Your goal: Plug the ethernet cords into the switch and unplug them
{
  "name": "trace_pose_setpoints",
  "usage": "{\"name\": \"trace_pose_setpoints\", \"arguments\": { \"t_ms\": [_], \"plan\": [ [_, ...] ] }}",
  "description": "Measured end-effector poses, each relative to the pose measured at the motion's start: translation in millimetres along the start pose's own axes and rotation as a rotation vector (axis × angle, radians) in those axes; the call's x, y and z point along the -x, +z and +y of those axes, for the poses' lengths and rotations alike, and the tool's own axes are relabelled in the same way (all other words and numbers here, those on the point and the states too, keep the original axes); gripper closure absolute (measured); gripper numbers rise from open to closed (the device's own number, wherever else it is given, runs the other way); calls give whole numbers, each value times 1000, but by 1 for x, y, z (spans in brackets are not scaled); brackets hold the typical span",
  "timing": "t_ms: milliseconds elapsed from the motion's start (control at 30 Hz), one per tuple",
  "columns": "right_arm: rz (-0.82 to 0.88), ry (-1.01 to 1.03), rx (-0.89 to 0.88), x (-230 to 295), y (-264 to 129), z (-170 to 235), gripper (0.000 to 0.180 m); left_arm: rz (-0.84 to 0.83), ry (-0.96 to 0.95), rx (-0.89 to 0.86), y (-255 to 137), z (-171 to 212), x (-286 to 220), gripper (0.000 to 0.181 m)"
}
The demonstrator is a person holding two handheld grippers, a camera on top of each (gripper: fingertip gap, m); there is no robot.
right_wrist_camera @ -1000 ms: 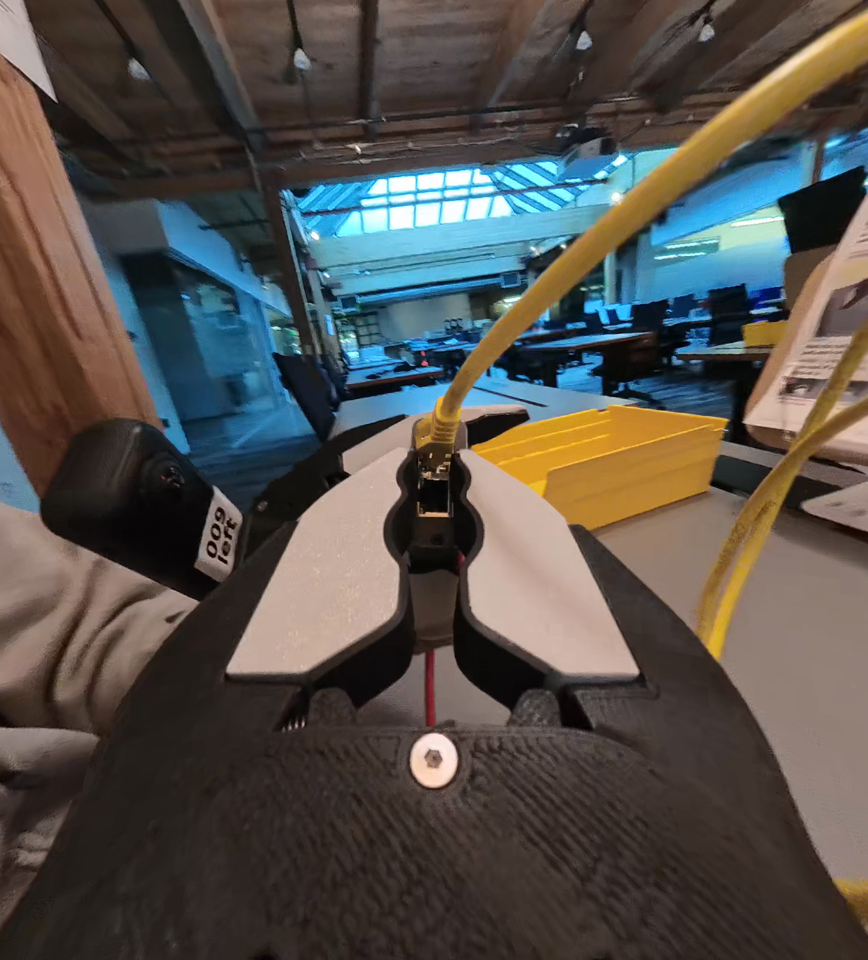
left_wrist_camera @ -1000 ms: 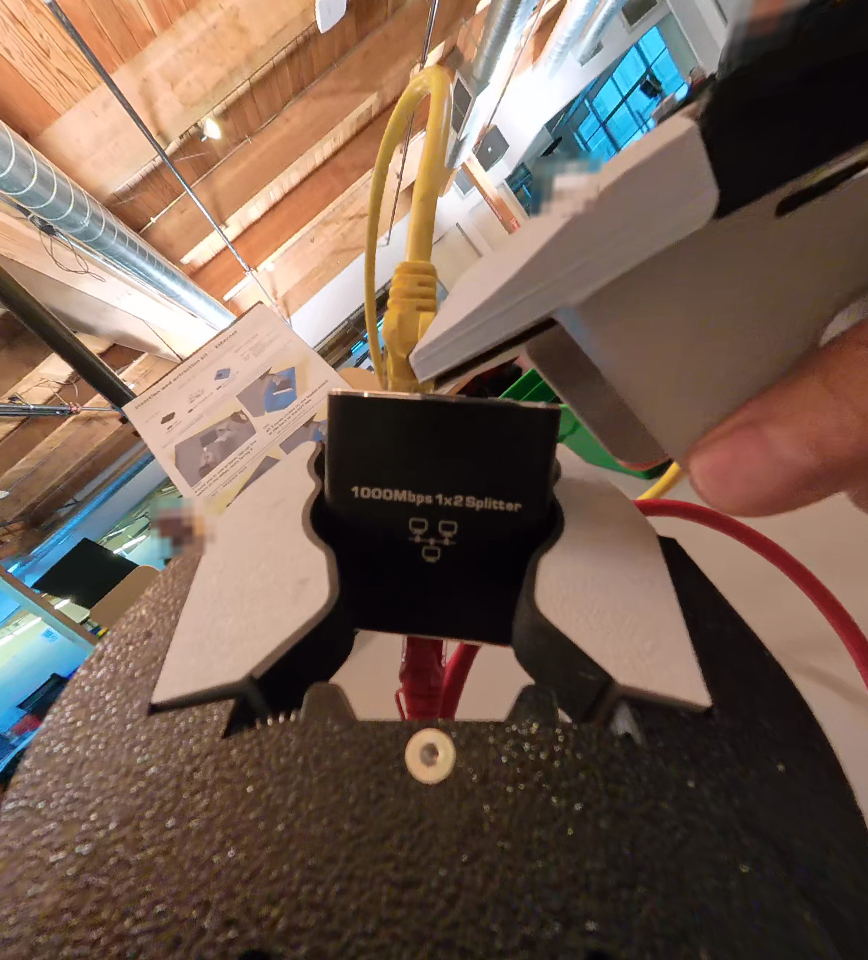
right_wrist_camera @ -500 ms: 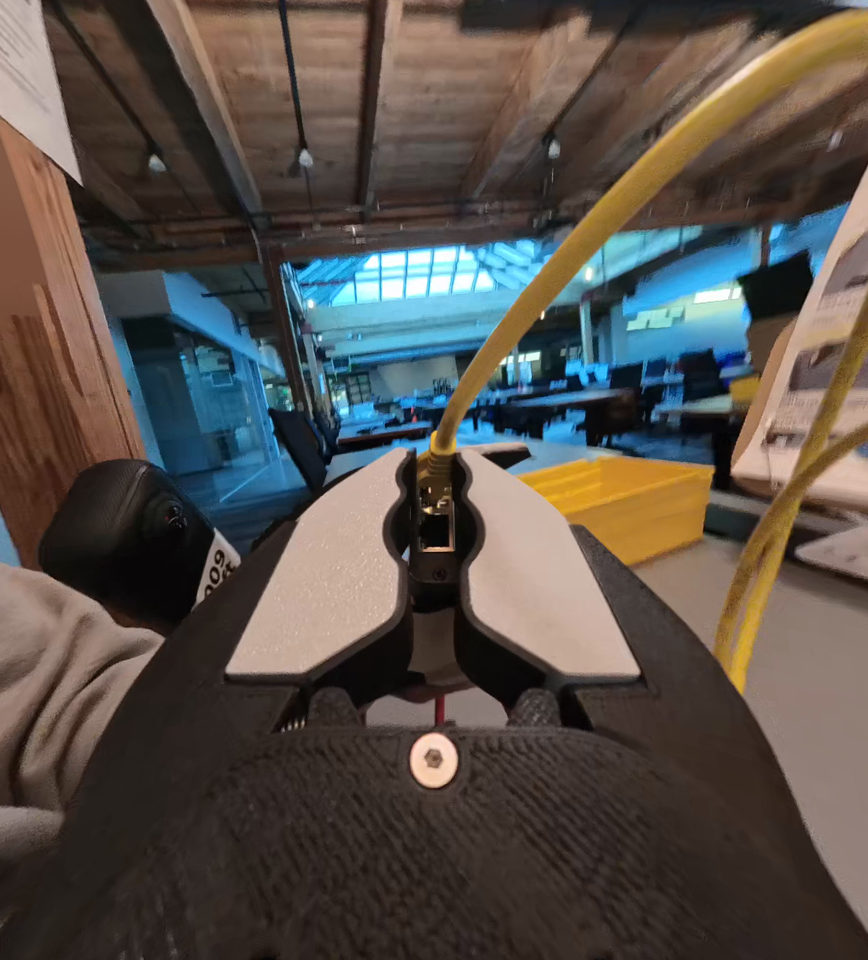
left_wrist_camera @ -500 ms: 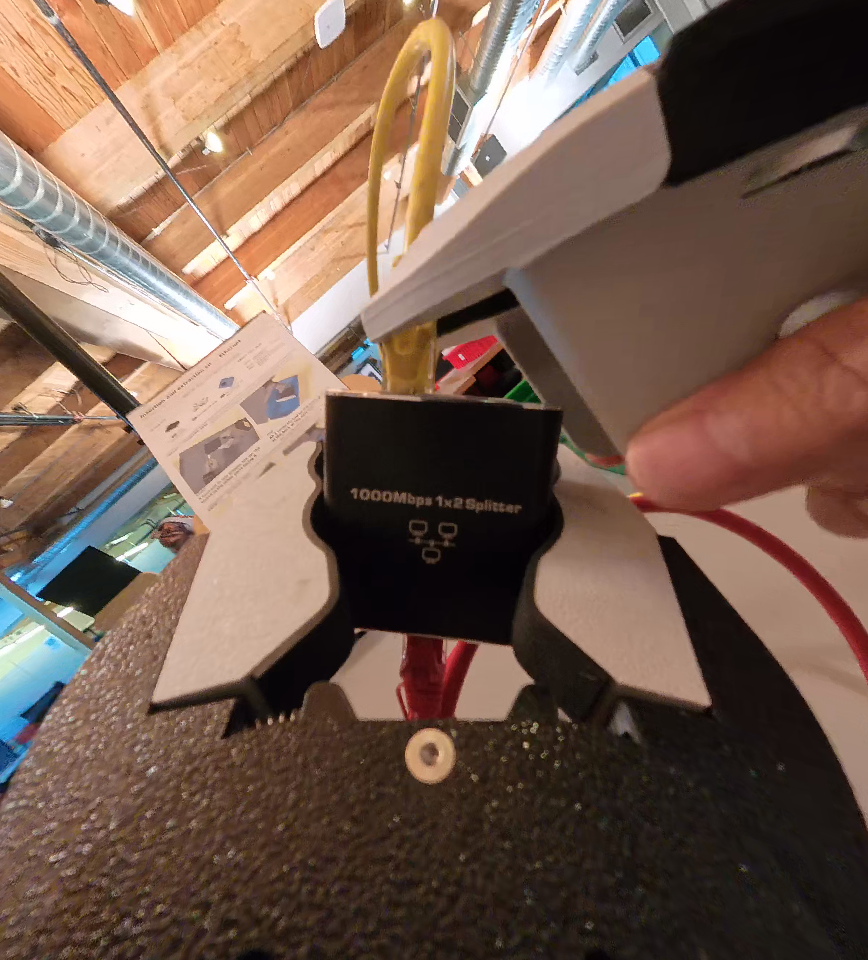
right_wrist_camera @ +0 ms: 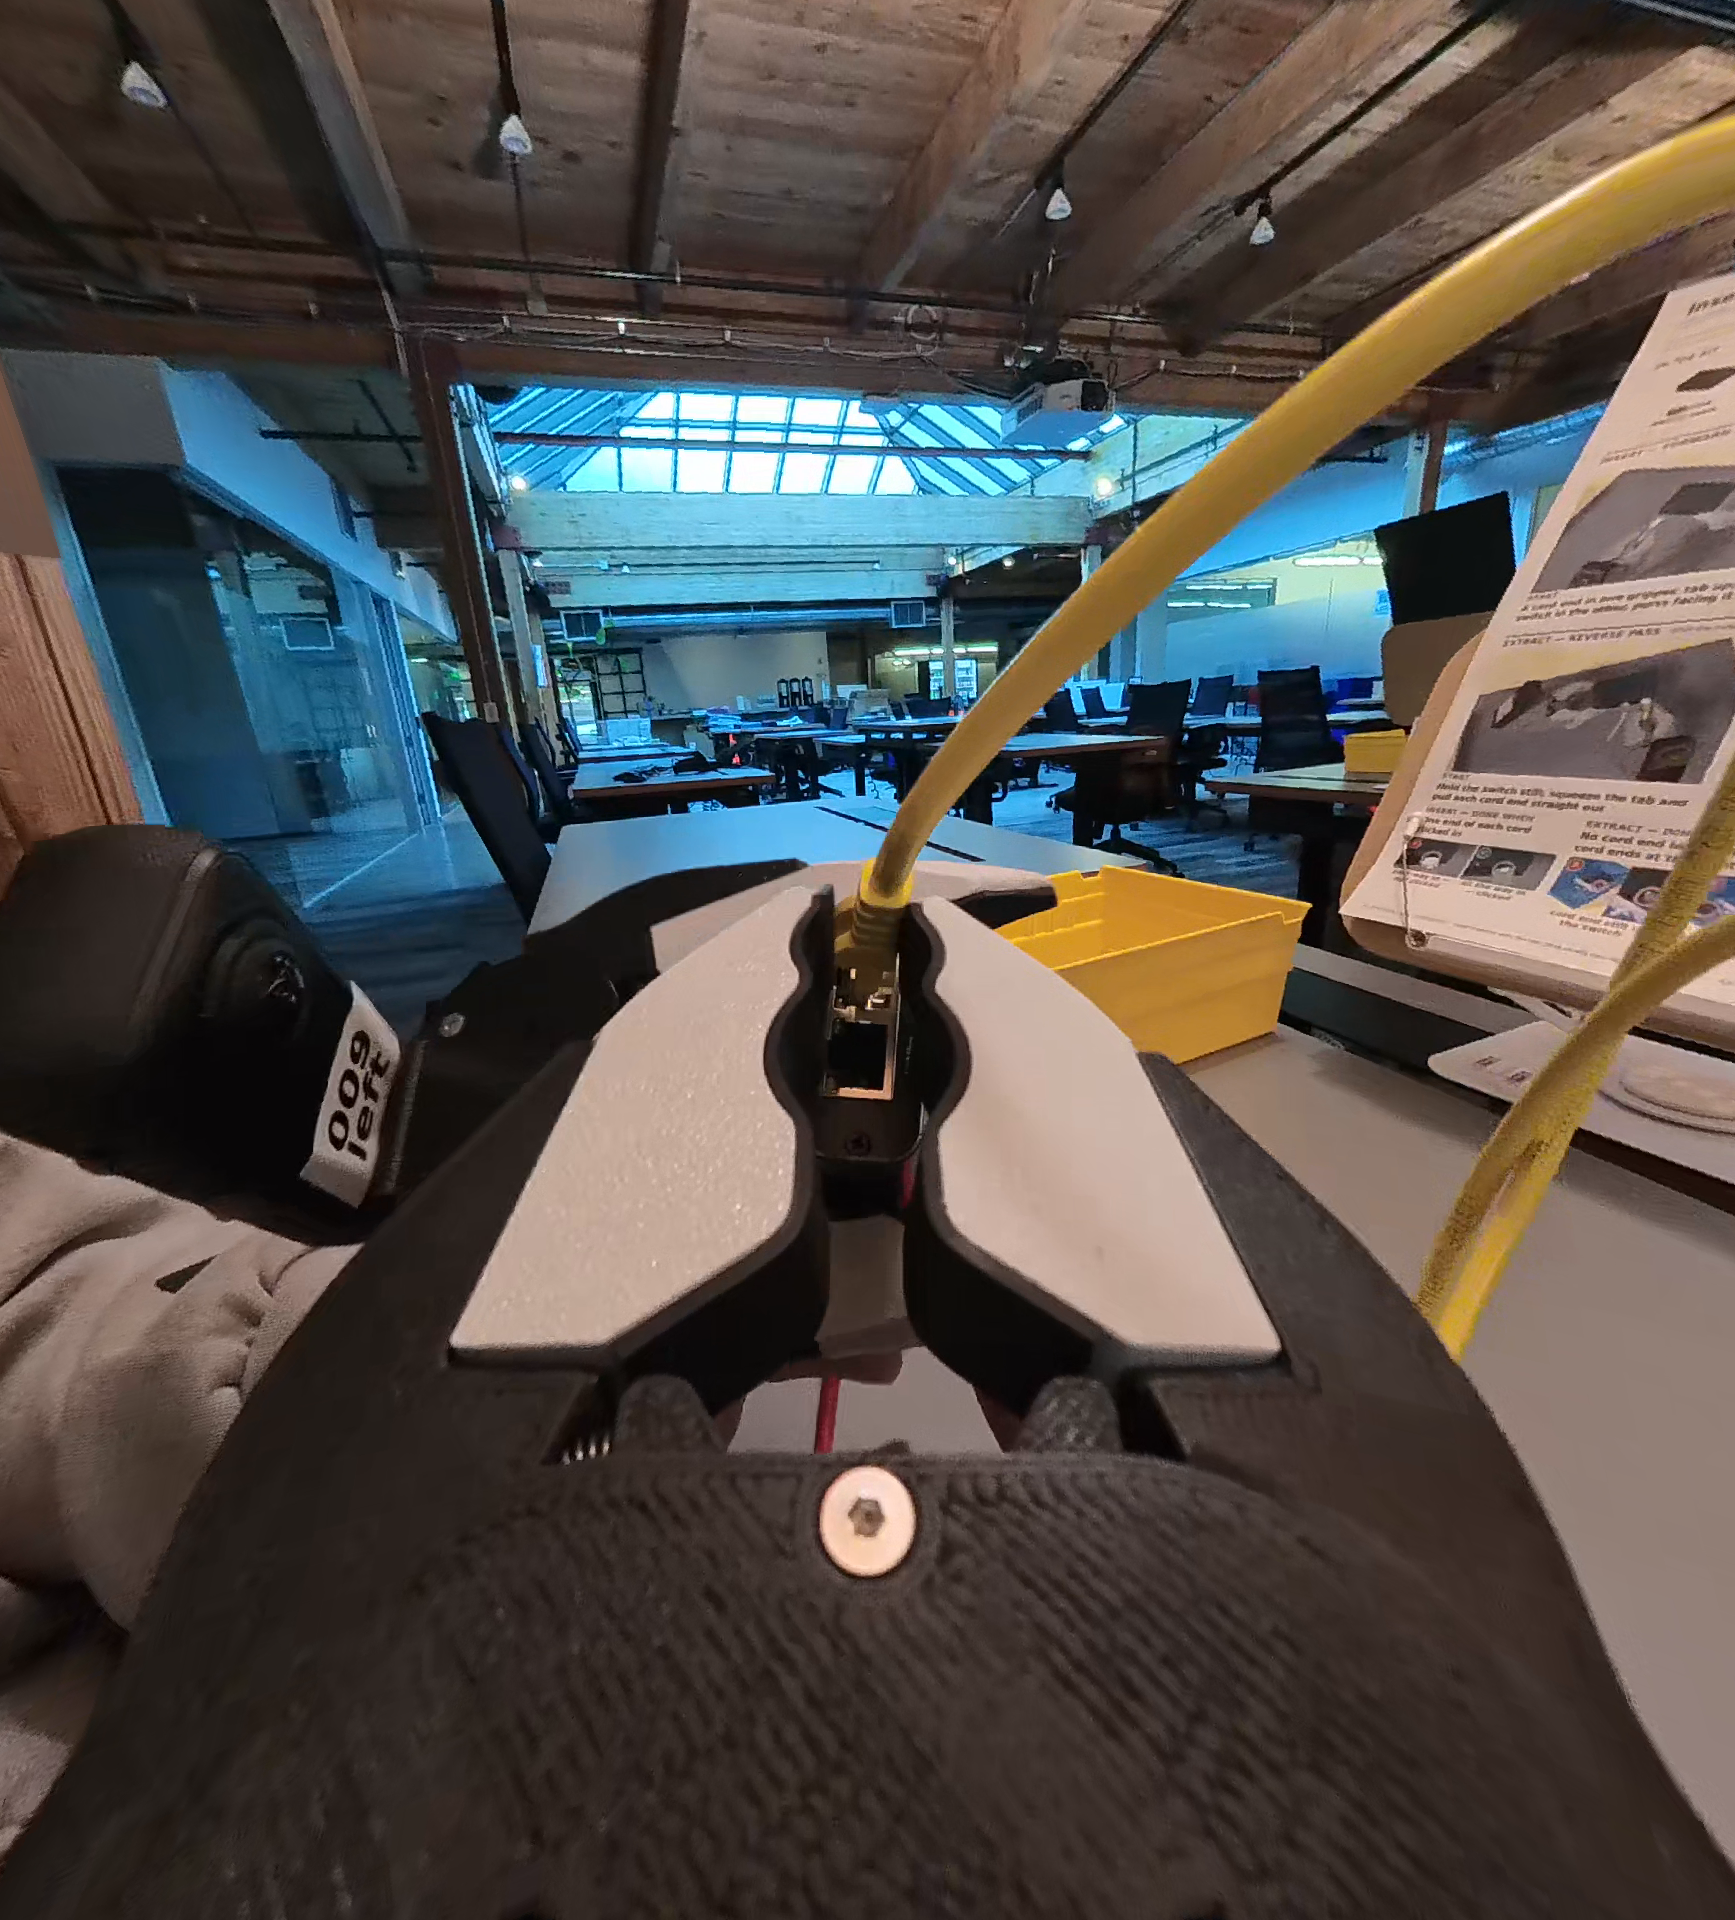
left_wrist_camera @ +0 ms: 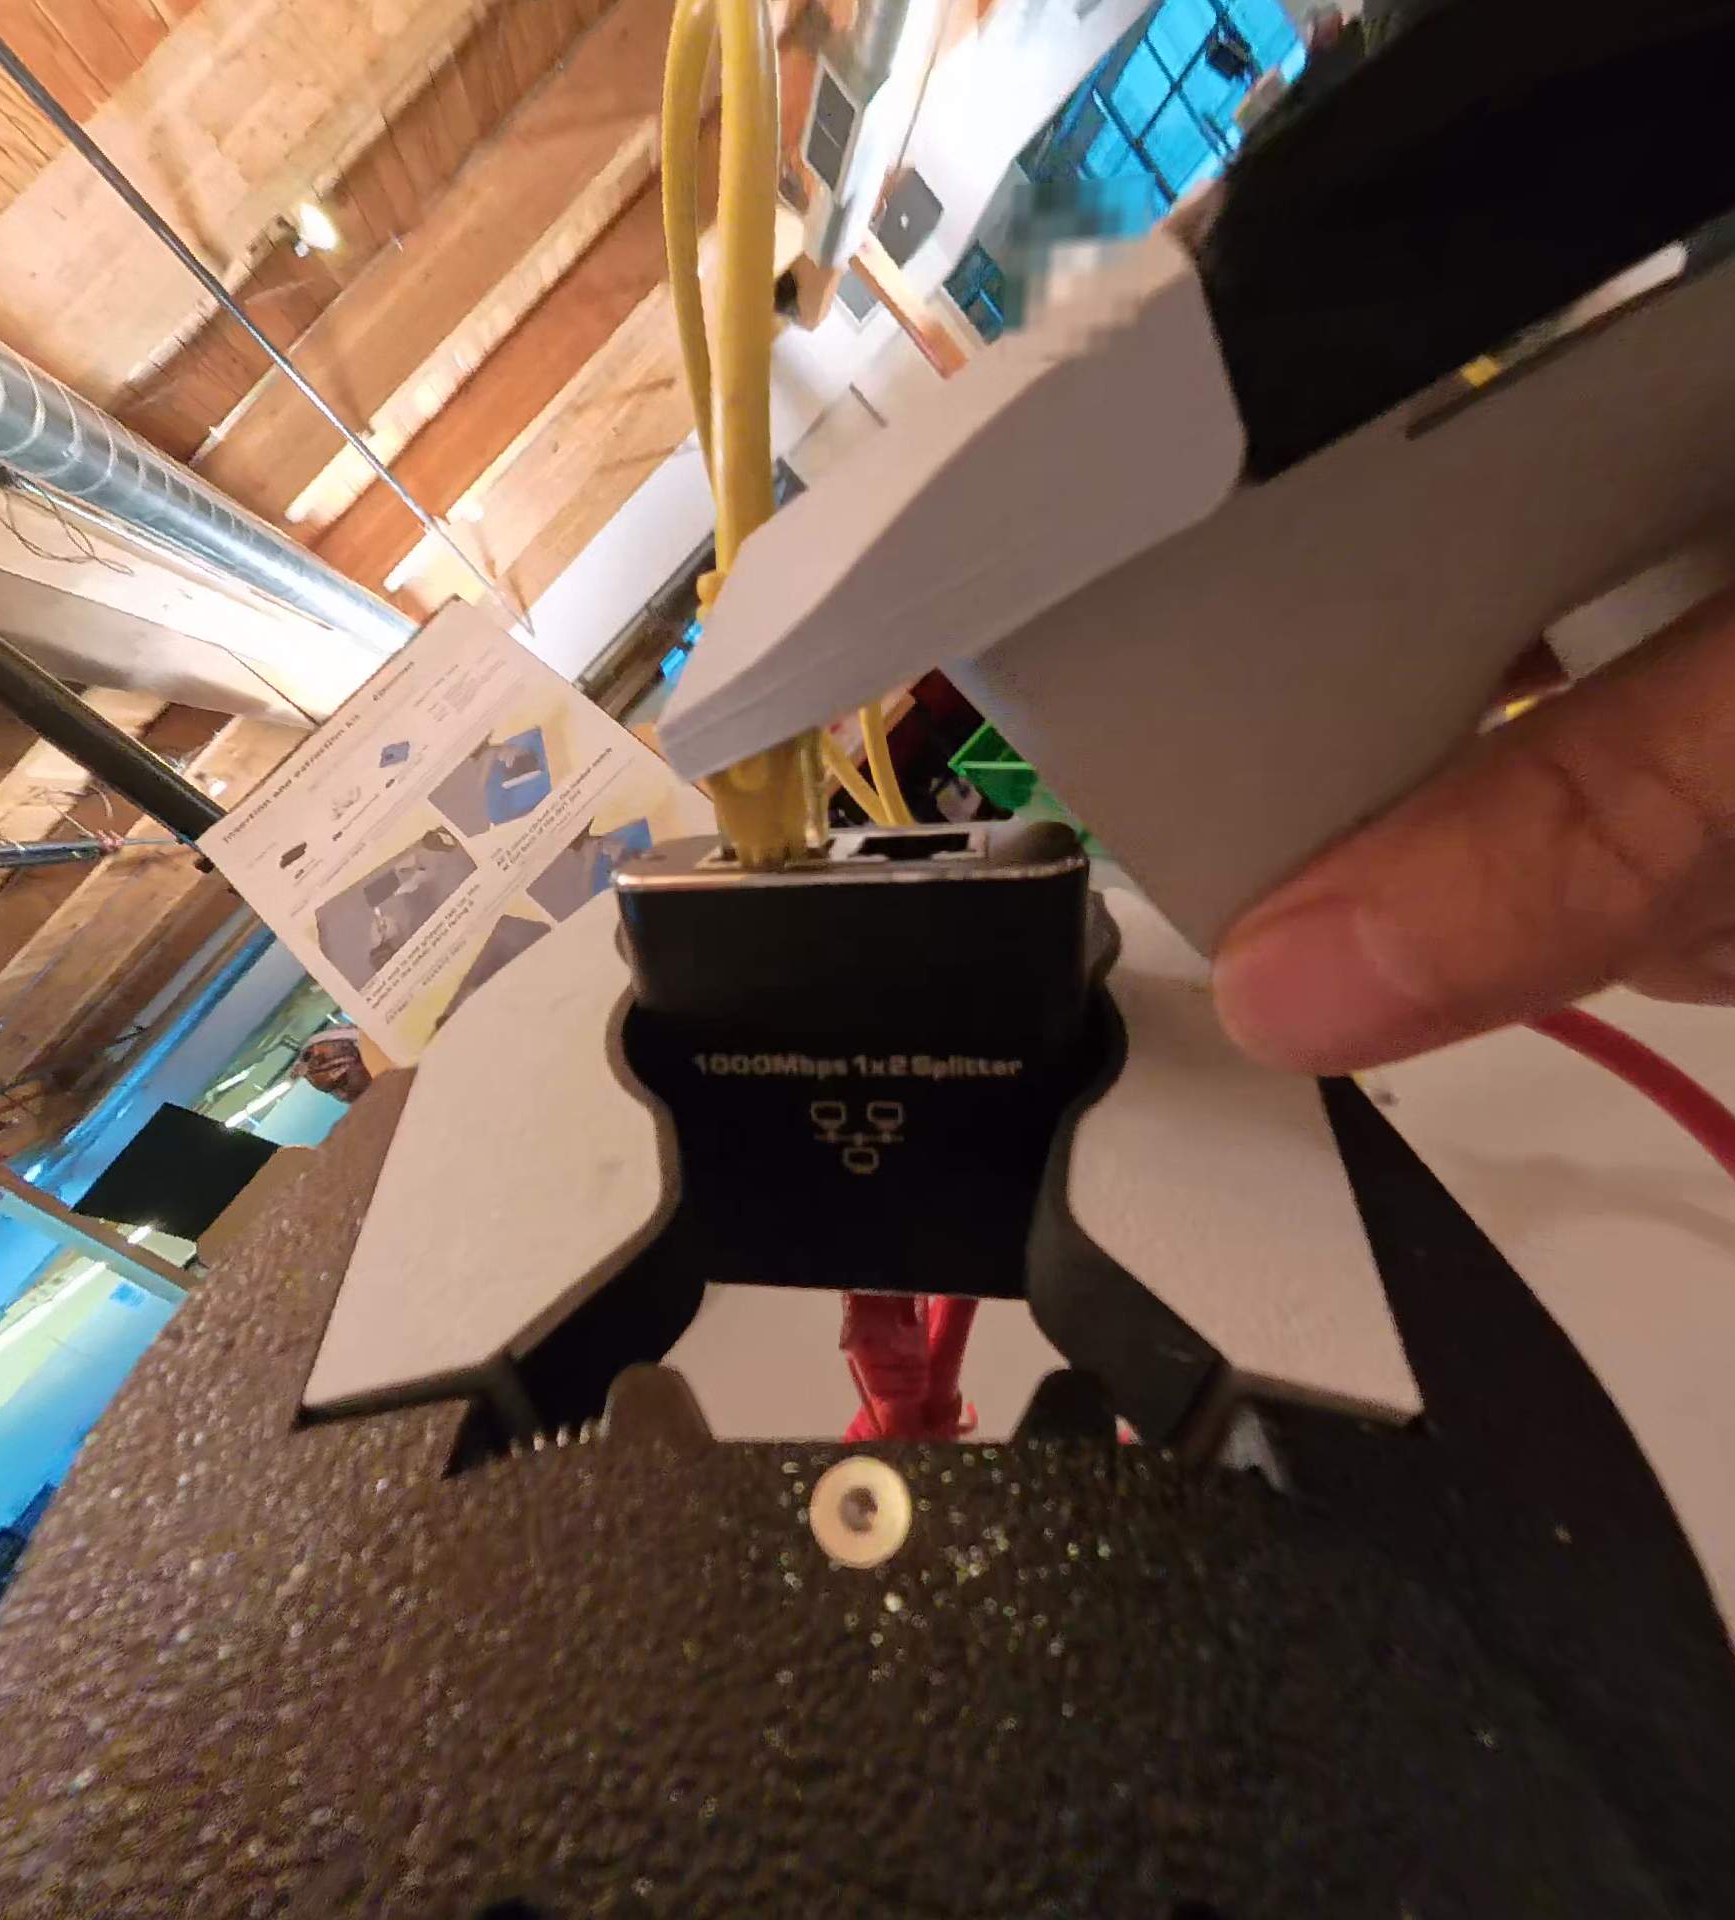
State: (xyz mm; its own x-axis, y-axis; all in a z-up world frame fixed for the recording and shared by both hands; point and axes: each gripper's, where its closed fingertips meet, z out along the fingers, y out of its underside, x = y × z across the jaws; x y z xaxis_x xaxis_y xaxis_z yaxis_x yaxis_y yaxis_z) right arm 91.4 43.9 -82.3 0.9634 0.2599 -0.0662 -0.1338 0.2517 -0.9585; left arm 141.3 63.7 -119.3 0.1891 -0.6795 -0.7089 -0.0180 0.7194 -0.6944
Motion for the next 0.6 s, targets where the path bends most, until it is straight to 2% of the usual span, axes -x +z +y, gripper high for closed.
{"name": "trace_pose_setpoints", "arguments": {
  "t_ms": [300,367,500,600],
  "plan": [
    [33,-116,54,-5,-2,8,166,25,14,127,5,13,-5,105],
    [25,-169,30,0,0,5,167,6,17,119,4,11,-1,105],
    [-70,-133,-21,9,0,1,167,-70,77,72,-1,4,7,105],
    [-81,-146,-95,13,-1,-5,167,-98,87,50,-4,-2,11,106]
  ]
}}
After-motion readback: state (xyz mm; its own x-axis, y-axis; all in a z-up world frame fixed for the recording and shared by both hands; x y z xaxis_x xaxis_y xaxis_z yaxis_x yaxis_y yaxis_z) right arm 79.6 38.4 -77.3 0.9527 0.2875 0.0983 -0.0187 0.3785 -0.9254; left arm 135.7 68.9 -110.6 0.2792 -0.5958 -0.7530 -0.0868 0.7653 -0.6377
